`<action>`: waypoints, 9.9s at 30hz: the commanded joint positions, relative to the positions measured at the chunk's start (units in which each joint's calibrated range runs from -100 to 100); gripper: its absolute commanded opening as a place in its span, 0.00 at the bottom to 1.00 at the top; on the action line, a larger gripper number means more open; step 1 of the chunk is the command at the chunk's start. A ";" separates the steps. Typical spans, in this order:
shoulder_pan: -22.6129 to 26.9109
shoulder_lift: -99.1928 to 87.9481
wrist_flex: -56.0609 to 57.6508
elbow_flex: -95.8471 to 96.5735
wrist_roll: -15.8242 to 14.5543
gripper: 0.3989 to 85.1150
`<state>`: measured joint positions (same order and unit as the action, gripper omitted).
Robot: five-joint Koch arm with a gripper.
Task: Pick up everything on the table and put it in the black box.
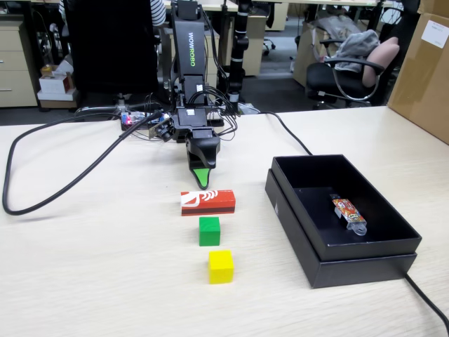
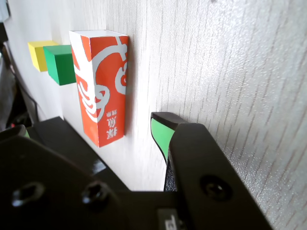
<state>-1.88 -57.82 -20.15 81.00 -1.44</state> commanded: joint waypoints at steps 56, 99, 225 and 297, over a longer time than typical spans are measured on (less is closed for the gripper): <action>1.71 -0.07 0.32 -0.59 0.20 0.58; 0.93 13.47 67.71 -56.89 -1.86 0.55; -3.37 46.98 60.02 -81.00 0.83 0.52; 17.73 35.73 78.68 -93.61 -9.96 0.45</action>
<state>16.00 -14.63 58.55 -10.96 -11.55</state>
